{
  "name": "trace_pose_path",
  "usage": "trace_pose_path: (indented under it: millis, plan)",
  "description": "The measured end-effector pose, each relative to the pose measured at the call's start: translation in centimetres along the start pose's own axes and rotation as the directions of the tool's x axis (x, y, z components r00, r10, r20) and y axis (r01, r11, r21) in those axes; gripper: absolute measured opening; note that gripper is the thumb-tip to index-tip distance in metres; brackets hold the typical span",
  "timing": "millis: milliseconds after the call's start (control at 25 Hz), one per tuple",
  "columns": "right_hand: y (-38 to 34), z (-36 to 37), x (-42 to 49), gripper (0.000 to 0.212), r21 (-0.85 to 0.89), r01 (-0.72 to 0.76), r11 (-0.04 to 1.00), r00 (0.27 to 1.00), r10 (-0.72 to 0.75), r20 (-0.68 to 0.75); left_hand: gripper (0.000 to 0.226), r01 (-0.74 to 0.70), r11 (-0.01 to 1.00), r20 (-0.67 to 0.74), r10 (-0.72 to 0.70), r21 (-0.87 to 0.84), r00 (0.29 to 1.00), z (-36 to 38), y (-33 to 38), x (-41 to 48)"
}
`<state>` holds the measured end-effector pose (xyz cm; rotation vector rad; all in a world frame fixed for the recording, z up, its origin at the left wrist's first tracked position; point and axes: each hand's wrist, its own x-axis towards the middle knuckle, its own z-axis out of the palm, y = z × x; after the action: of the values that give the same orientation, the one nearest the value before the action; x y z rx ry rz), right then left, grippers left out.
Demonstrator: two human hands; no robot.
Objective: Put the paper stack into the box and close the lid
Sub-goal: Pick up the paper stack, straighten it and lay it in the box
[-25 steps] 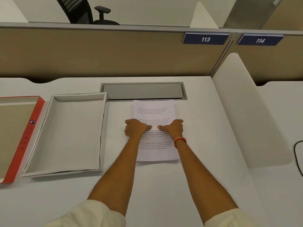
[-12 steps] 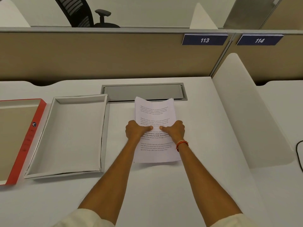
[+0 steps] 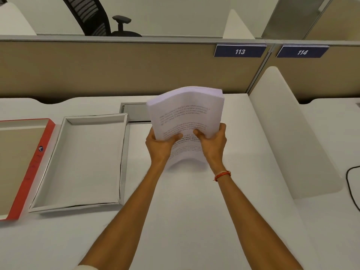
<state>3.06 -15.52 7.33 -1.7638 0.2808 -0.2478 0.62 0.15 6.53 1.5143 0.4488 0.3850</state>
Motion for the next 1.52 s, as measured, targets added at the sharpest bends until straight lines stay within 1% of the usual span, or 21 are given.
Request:
trace_pose_path:
  millis: [80, 160, 280, 440, 640, 880, 1040, 1280, 1440, 1520]
  plan:
    - [0.2, 0.0, -0.5, 0.058, 0.071, 0.05, 0.996, 0.998, -0.048, -0.03, 0.049, -0.013, 0.999, -0.017, 0.012, -0.046, 1.0, 0.1, -0.1, -0.3]
    - [0.6, 0.0, -0.9, 0.058, 0.108, 0.069, 0.992, 0.997, -0.065, -0.044, 0.045, -0.022, 0.998, -0.019, 0.021, -0.056, 1.0, 0.0, -0.4, -0.3]
    - [1.2, -0.2, -1.3, 0.061, 0.126, 0.072, 0.989, 0.997, -0.066, -0.046, 0.052, -0.048, 0.998, 0.001, 0.048, -0.027, 0.999, 0.0, -0.6, -0.5]
    - [1.6, -0.4, -1.4, 0.064, 0.125, 0.08, 0.989, 0.996, -0.073, -0.059, 0.056, -0.087, 0.996, 0.03, 0.088, -0.011, 0.996, 0.0, -0.9, -0.6]
    - [1.7, -0.9, -0.7, 0.069, 0.107, 0.059, 0.993, 0.998, -0.057, -0.016, 0.068, -0.093, 0.995, 0.065, 0.091, 0.039, 0.994, -0.2, -1.1, -0.2]
    - [2.1, -1.0, -1.1, 0.074, 0.079, 0.063, 0.995, 0.998, -0.063, -0.006, 0.063, -0.11, 0.991, 0.065, 0.105, 0.078, 0.992, -0.8, -1.4, -0.4]
    - [2.2, -0.8, -1.2, 0.073, 0.073, 0.055, 0.996, 0.998, -0.054, -0.021, 0.061, -0.099, 0.993, 0.06, 0.095, 0.068, 0.994, -0.8, -1.5, -0.4]
    - [2.5, -0.4, -1.2, 0.066, 0.084, 0.035, 0.996, 0.998, -0.031, -0.05, 0.057, -0.088, 0.994, 0.052, 0.084, 0.071, 0.995, -0.5, -1.5, -0.3]
    - [1.9, 0.1, -1.0, 0.06, 0.074, 0.032, 0.997, 0.998, -0.027, -0.062, 0.058, -0.068, 0.992, 0.047, 0.063, 0.103, 0.997, -0.2, -0.7, 0.2]
    - [1.4, 0.1, -0.7, 0.06, 0.054, 0.003, 0.999, 0.999, 0.0, -0.054, 0.057, -0.057, 0.989, 0.061, 0.049, 0.139, 0.997, -0.2, 0.0, 0.5]
